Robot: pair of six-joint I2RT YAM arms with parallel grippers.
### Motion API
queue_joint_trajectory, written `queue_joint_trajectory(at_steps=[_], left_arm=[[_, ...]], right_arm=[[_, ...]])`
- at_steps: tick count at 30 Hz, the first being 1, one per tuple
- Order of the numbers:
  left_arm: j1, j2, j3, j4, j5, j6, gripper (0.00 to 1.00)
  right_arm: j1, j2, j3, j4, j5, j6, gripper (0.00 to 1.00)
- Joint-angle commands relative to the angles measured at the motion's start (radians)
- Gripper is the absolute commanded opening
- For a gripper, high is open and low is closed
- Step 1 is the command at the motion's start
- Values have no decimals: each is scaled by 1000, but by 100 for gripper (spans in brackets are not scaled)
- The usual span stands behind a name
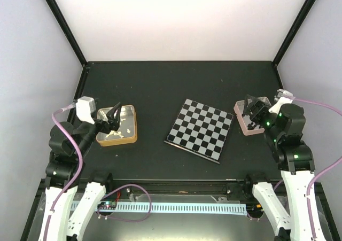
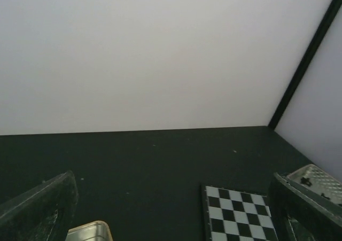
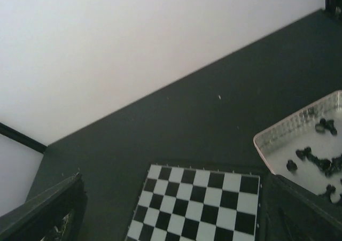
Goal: Set up the chess pieces on the board
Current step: Move the chessboard to the center of the board.
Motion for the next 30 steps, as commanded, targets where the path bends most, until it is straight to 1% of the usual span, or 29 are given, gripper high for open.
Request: queue_joint_trajectory(at_steps=[1, 4, 6, 9, 12, 18, 20, 22, 26, 30], left_arm=[[21, -15, -14, -2, 131, -53, 99], [25, -16, -44, 9, 210, -75, 99], [29, -12, -71, 15, 230, -96, 99], [30, 10, -103, -4, 239, -119, 99], [31, 42, -132, -31, 241, -147, 99], [33, 150, -180, -84, 256, -170, 99], [33, 198, -193, -80, 276, -173, 99], [34, 247, -199, -79, 262, -187, 99], [33, 341, -194, -77, 209, -202, 99], [33, 428, -162, -106, 142, -216, 99]], right_arm=[[-21, -2, -66, -36, -79, 33, 92], [-26, 20, -133, -41, -73, 59, 92], [-28, 46, -180, -42, -61, 72, 93], [-31, 102, -253, -38, -3, 103, 93], [-31, 167, -316, -2, 20, 138, 93], [-32, 365, -383, 87, -18, 183, 93], [-29, 446, -395, 138, -59, 182, 89], [-10, 525, -393, 179, -100, 178, 84], [51, 635, -386, 231, -133, 198, 79], [99, 717, -409, 299, -148, 234, 78]])
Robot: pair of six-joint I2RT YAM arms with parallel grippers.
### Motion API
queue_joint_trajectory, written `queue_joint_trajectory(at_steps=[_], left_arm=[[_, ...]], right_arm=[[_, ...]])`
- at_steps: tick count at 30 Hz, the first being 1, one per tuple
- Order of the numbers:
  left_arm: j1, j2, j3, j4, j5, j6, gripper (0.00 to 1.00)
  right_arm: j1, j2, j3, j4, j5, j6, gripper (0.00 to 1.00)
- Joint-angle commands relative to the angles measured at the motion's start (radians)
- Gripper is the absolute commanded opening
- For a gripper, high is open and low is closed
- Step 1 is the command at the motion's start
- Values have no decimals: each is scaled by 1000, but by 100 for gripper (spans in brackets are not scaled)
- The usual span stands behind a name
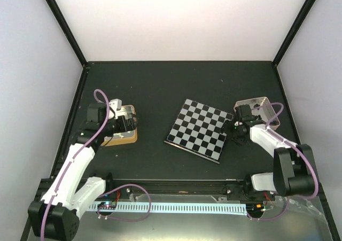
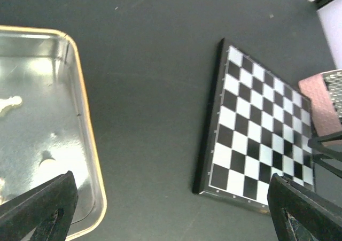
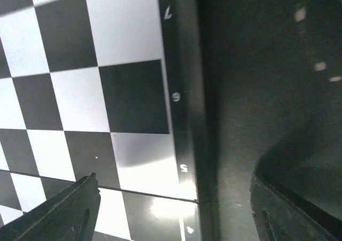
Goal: Set up the chess pieces on the board
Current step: Move the chessboard to the center of the board.
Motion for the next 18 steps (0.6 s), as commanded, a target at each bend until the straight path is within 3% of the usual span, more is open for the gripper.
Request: queue_joint_trajectory(at_steps=[1, 7, 18], left_arm=[[6, 76, 52, -56, -97, -38, 99], [18, 194, 83, -122, -262, -73, 96], [107, 364, 67, -73, -433, -150, 57]], right_arm=[[39, 75, -18, 116, -55, 47, 77], [76, 210, 52, 160, -116, 14, 71], [127, 454, 322, 157, -132, -146, 62]])
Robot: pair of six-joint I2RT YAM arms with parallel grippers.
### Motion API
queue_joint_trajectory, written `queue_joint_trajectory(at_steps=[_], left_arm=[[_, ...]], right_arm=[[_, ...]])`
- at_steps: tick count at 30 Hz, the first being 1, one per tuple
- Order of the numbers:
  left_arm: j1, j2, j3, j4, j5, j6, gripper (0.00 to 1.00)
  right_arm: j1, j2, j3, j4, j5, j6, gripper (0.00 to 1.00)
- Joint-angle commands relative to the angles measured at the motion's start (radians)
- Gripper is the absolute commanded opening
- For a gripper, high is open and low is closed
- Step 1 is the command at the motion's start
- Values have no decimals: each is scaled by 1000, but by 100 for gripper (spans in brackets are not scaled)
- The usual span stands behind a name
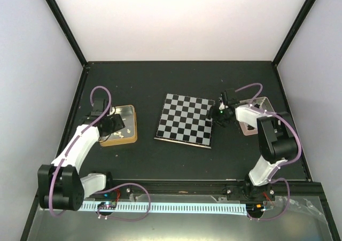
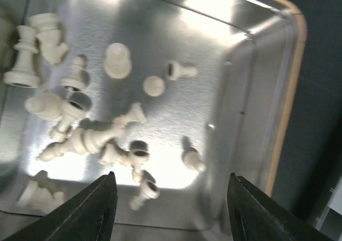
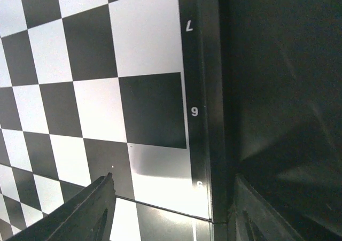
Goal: Set up the chess pieces on the board
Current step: Move the chessboard to the center of the board, then pick up the chess piece from the storage box.
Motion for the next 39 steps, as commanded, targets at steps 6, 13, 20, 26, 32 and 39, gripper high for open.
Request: queue_joint_trajectory(at_steps=[6, 13, 20, 26, 32, 39], left_arm=[[60, 171, 113, 4, -210, -40, 56], [78, 344, 212, 7, -205, -29, 52], [80, 451, 267, 29, -203, -34, 33], [80, 495, 278, 37, -228, -24, 25], [67, 463, 282, 18, -236, -18, 8], [-15, 316, 288, -74, -235, -19, 8]], right_arm=[[28, 99, 142, -48, 97, -130, 60], [28, 23, 150, -73, 170, -144, 60], [28, -62, 133, -108, 202, -148, 60], [28, -132, 115, -134, 211, -145, 60], [28, -198, 112, -159, 209, -139, 60], [28, -277, 115, -179, 203, -128, 60]])
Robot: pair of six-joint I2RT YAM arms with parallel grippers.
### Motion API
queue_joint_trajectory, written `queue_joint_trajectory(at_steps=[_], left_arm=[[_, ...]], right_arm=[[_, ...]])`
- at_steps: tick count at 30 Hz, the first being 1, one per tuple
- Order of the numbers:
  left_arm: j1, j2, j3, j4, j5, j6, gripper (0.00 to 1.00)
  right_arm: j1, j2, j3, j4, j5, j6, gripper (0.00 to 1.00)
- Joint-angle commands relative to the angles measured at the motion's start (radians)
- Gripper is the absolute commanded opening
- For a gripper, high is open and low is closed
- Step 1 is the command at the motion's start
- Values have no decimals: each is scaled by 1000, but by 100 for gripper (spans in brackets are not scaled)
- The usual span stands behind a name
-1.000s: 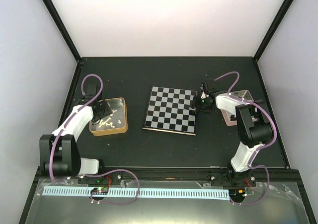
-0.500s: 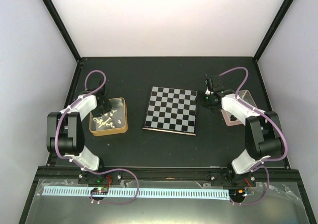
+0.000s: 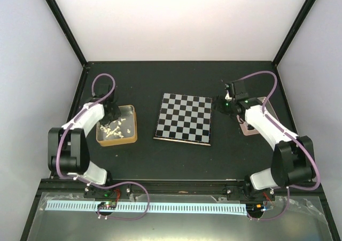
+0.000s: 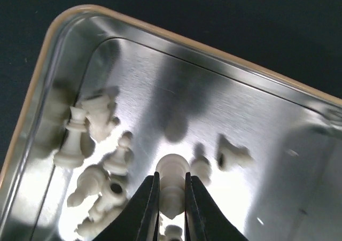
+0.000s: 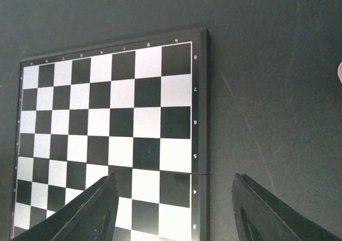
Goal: Set up the chess pieces on the board
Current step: Pick up the chess piece from the storage box, then place the chess piece on the chessboard.
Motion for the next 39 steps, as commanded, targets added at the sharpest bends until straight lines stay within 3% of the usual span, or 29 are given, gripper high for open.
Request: queue_joint_trajectory(at_steps=[1, 11, 14, 23, 33, 39], left_arm=[[-84, -133, 50, -74, -2, 4, 8], [-368, -198, 128, -93, 238, 10, 8], [-482, -147, 143, -53, 314, 15, 8], [-732, 78, 224, -40, 310, 28, 7], [-841, 260, 345, -72, 198, 42, 9], [-858, 299, 372, -83, 194, 49, 21]], right_arm=[[3, -54, -7, -24, 17, 8, 60], [3, -146, -79, -21, 17, 39, 60], [3, -165, -109, -14, 20, 49, 60], [3, -219, -186, -4, 8, 75, 60], [3, -245, -219, 4, 14, 79, 61], [3, -244, -213, -1, 4, 72, 61]])
